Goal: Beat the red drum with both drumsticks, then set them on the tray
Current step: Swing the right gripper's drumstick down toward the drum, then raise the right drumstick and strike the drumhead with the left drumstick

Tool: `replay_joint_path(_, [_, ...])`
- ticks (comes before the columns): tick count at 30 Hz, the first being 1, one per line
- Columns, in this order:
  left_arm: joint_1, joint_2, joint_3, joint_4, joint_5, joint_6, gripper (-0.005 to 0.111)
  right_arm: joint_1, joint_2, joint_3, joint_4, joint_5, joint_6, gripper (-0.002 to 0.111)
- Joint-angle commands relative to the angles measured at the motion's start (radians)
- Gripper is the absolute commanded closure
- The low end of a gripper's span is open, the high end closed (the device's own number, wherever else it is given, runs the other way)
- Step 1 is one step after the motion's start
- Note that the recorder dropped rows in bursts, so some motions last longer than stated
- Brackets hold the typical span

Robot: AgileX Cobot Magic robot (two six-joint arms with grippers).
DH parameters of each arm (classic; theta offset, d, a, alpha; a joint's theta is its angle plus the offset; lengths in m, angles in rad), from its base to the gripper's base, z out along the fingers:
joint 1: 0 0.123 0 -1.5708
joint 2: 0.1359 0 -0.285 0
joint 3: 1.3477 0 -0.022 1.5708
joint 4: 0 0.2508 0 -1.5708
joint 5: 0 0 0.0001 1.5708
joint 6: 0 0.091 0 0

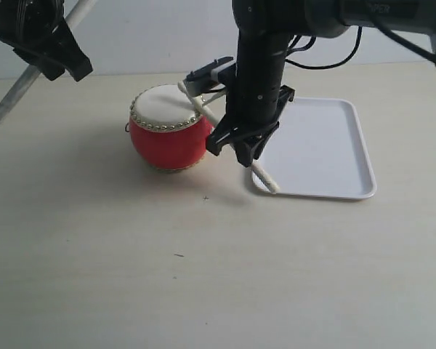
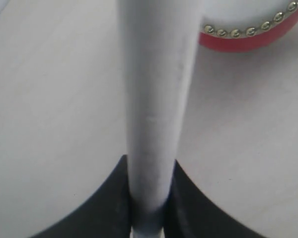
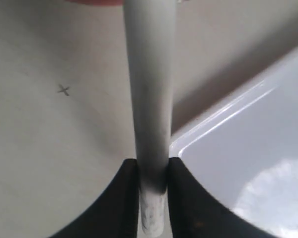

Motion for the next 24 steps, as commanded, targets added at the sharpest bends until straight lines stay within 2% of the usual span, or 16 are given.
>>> replay_joint_path(1, [-0.002, -0.009, 0.0, 0.006, -0.001, -0.008, 0.107, -0.003, -0.044, -0.007, -0.062, -0.005, 0.046, 0.108])
replay_joint_path(12, [-0.002, -0.009, 0.0, -0.008, -0.001, -0.006, 0.107, -0.003, -0.295, -0.007, -0.044, -0.005, 0.032, 0.108])
replay_joint_path(24, [-0.002, -0.009, 0.0, -0.017, -0.001, -0.029, 0.107, -0.003, -0.344, -0.007, -0.044, -0.005, 0.026, 0.108])
